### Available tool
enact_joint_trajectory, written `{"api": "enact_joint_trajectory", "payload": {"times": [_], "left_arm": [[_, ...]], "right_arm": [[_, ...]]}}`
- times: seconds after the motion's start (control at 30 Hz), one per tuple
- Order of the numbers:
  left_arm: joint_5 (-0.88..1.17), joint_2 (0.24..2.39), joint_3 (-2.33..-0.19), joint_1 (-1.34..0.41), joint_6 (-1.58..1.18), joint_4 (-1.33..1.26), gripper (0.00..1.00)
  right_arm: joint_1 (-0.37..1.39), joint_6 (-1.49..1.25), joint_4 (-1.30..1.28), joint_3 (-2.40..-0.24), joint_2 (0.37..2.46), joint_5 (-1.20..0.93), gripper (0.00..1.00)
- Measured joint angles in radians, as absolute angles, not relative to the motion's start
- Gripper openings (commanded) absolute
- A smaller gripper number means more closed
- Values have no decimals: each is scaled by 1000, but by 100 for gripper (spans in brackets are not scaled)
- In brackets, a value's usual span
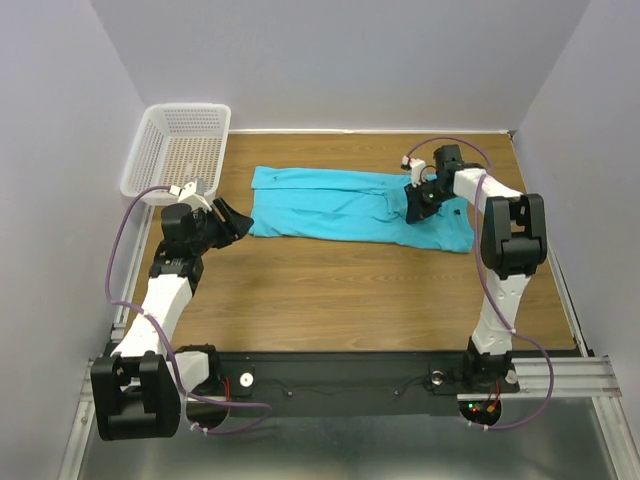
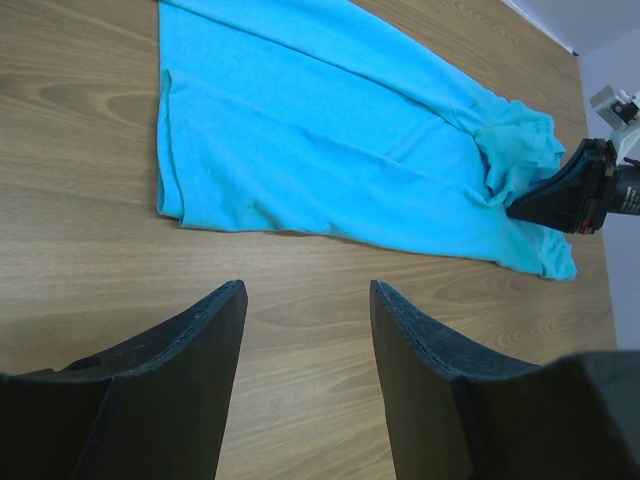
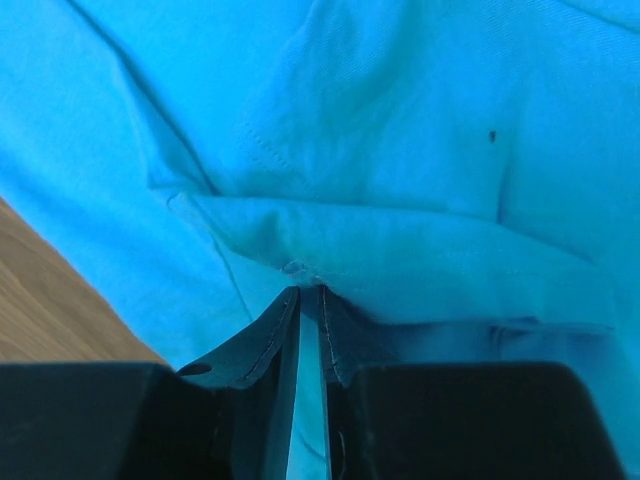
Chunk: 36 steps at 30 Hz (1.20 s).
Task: Fold and stack the t-shirts
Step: Fold the tshirt
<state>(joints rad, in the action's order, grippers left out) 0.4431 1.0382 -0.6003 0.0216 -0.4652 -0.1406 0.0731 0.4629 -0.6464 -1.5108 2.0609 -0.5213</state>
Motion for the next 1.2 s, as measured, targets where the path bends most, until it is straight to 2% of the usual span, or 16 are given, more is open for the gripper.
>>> {"api": "enact_joint_trajectory", "payload": {"times": [0.37,0.67,0.73,0.83,0.97,1.2], "left_arm": [[445,1038,-600,22,-469,-143,63],[445,1037,-600,22,-469,-142,63],[445,1035,-600,22,-469,-141,63],[444,1029,-600,22,-469,-139,63],[446,1029,-600,24,-469,-139,63],[452,1032,-600,28,-469,-139,63]], "right_arm": [[75,340,-610,-1750,2184,-440,21],[76,270,-573,-1864,2220,-412,29],[76,270,-569,-1864,2228,-421,40],[77,299,-559,-1802,2210,-437,51],[78,347,-573,-1709,2164,-444,52],[79,362,-576,-1705,2155,-472,49]]}}
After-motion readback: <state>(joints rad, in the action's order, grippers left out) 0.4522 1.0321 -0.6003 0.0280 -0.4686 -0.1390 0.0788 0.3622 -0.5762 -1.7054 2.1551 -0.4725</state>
